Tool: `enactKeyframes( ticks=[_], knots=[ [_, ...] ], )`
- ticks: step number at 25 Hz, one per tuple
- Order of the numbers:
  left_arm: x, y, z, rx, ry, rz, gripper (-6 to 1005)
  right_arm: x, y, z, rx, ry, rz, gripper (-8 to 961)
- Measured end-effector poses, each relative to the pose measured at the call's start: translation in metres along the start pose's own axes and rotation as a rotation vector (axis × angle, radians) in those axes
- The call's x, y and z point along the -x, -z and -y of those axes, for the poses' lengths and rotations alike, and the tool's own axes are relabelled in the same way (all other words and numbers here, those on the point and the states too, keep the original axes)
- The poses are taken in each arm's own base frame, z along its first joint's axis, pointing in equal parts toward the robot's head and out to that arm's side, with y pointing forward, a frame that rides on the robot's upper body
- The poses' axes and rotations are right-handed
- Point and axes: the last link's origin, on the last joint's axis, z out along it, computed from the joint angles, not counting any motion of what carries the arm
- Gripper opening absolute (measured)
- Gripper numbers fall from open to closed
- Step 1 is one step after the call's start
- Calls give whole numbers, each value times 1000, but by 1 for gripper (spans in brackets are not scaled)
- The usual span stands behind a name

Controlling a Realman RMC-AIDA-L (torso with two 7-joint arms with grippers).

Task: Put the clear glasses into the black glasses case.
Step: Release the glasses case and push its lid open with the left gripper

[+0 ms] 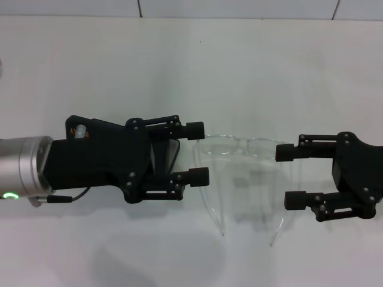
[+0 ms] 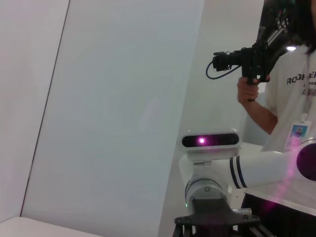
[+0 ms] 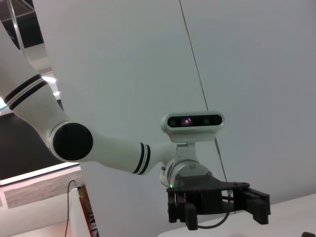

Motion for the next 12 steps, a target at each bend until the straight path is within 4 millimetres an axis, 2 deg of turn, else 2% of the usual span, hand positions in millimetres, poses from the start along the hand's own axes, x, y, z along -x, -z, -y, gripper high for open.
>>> enactKeyframes(
  ticks=[12],
  knots=[
    [1, -1, -1, 0, -8, -5, 754, -1, 1, -1, 0, 0, 1, 738]
  ],
)
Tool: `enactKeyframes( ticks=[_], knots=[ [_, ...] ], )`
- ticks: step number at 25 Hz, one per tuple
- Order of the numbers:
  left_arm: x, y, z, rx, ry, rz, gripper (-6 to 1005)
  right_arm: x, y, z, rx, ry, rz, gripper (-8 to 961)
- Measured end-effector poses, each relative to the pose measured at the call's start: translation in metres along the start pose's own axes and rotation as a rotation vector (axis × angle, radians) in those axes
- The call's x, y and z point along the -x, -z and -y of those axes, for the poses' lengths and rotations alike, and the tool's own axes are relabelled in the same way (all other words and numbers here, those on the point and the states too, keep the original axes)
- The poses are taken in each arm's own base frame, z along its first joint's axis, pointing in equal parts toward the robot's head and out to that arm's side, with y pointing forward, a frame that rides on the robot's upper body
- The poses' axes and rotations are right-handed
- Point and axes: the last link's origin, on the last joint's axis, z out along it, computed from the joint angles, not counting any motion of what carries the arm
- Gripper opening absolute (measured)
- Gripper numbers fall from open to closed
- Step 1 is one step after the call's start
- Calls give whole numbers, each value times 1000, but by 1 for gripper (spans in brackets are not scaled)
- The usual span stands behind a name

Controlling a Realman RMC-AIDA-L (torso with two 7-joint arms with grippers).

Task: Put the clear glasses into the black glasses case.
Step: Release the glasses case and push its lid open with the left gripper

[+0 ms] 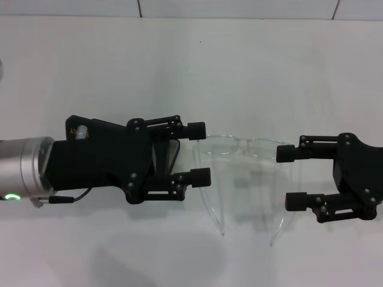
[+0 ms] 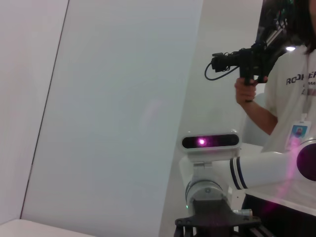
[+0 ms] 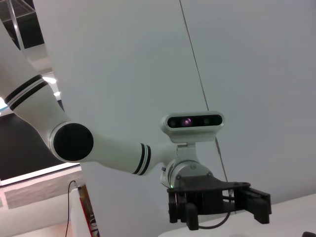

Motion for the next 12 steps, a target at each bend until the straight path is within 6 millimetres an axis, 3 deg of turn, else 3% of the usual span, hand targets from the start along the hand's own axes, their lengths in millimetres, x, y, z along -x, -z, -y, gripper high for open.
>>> enactKeyframes(
  ticks=[5, 9, 12],
  knots=[
    [-8, 3, 7, -72, -10, -56, 754, -1, 17, 5, -101, 19, 3, 738],
    [-36, 15, 31, -238, 55, -105, 754, 3, 54, 5, -278, 30, 74, 738],
    [-53, 13, 44, -294, 120, -21, 754, 2, 70, 0, -346, 38, 103, 739]
  ],
)
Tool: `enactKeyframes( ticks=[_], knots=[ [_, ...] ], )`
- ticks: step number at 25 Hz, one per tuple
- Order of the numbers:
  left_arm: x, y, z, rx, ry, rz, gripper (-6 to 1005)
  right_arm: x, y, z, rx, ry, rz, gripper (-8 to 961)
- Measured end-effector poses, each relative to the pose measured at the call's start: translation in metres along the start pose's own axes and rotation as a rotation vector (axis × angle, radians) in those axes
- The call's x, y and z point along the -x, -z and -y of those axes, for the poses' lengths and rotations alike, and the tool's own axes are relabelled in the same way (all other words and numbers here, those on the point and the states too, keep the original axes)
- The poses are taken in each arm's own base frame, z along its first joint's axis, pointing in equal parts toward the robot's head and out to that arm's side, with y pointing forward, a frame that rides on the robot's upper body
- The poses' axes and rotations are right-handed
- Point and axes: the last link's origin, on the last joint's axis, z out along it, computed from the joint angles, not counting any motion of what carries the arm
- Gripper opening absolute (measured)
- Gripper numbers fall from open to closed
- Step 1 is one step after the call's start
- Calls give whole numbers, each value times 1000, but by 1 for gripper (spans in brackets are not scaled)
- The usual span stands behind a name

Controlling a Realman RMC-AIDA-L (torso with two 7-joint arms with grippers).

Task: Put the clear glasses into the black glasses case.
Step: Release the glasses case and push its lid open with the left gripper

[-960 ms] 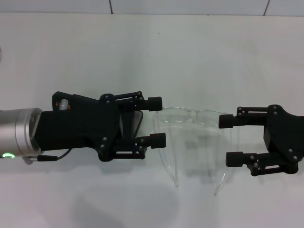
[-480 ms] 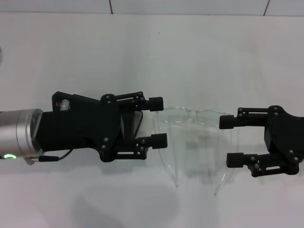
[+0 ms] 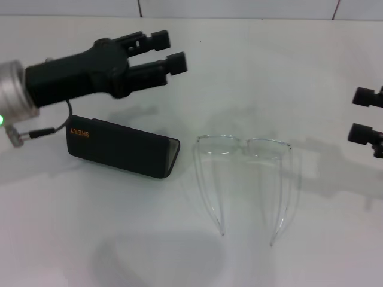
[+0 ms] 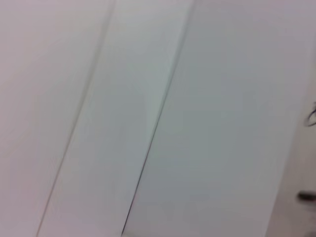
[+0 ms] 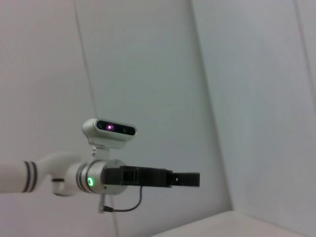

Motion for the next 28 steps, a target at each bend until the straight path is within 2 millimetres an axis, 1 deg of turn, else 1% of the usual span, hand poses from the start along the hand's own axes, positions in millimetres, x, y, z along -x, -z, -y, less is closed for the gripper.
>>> enactKeyframes(
  ticks=[3, 6, 8, 12, 14, 16, 19, 21, 23, 25, 28],
  knots=[
    [-8, -18, 3, -35, -25, 128, 754, -3, 6, -2, -23, 0, 11, 739],
    [-10, -41, 9, -87, -92, 247, 753, -7, 8, -4, -29, -8, 15, 737],
    [-12, -52, 12, -121, -156, 318, 753, -8, 9, -5, -29, -12, 16, 733],
    [-15, -66, 20, -182, -273, 426, 753, -12, 12, -10, -23, -32, 25, 728],
    [-17, -71, 21, -192, -276, 457, 753, -14, 13, -11, -24, -41, 28, 728],
    [-17, -75, 19, -176, -244, 478, 753, -15, 13, -12, -26, -50, 33, 728],
    [-16, -77, 10, -133, -198, 512, 753, -17, 13, -13, -28, -56, 39, 728],
    [-17, -74, 9, -149, -187, 555, 753, -17, 13, -13, -28, -54, 42, 728],
    [-21, -69, 12, -216, -190, 616, 753, -17, 12, -12, -24, -48, 45, 728],
    [-29, -57, 20, -329, -218, 686, 753, -16, 10, -12, -20, -42, 45, 728],
    [-43, -41, 30, -454, -258, 726, 753, -15, 8, -10, -16, -38, 43, 728]
  ],
)
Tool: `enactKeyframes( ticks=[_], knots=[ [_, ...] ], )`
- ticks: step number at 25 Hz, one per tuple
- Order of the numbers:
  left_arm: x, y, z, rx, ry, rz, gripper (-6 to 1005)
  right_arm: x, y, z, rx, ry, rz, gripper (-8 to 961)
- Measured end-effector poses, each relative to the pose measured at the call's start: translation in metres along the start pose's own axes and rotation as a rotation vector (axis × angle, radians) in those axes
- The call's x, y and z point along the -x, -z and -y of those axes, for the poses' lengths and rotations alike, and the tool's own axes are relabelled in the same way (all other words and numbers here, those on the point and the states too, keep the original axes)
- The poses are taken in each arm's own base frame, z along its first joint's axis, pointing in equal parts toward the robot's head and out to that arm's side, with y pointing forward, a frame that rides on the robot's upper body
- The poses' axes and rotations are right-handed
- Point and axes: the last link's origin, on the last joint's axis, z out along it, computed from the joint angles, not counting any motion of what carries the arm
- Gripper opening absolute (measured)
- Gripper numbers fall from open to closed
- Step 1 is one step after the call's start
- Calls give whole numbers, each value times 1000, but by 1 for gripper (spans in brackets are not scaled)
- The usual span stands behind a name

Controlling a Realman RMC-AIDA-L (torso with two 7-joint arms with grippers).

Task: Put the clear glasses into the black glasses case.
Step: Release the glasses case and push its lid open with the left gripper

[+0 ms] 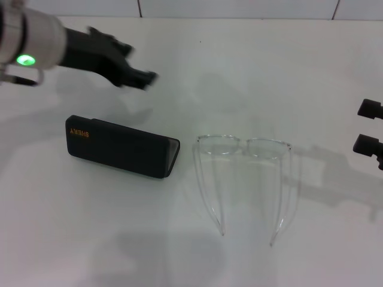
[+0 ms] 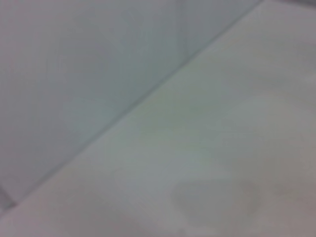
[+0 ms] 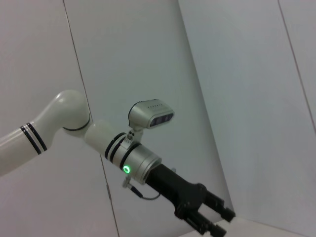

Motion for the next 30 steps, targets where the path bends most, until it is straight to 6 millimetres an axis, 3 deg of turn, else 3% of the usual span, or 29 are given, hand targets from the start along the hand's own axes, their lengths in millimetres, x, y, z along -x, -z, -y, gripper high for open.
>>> enactKeyframes(
  ticks=[5, 18, 25, 26, 30],
  knots=[
    [7, 13, 16, -86, 21, 16, 753, -1, -3, 0, 9, -9, 4, 728],
    [28, 7, 24, -156, -15, 167, 753, -4, -4, -2, 20, -27, 9, 729],
    [19, -8, -1, -42, -42, 117, 753, -5, -5, -3, 27, -34, 9, 729],
    [15, -21, -16, -4, -89, 132, 753, -6, -5, -3, 27, -35, 9, 729],
    [12, -34, -30, -2, -161, 156, 753, -7, -4, -4, 24, -35, 13, 729]
  ],
)
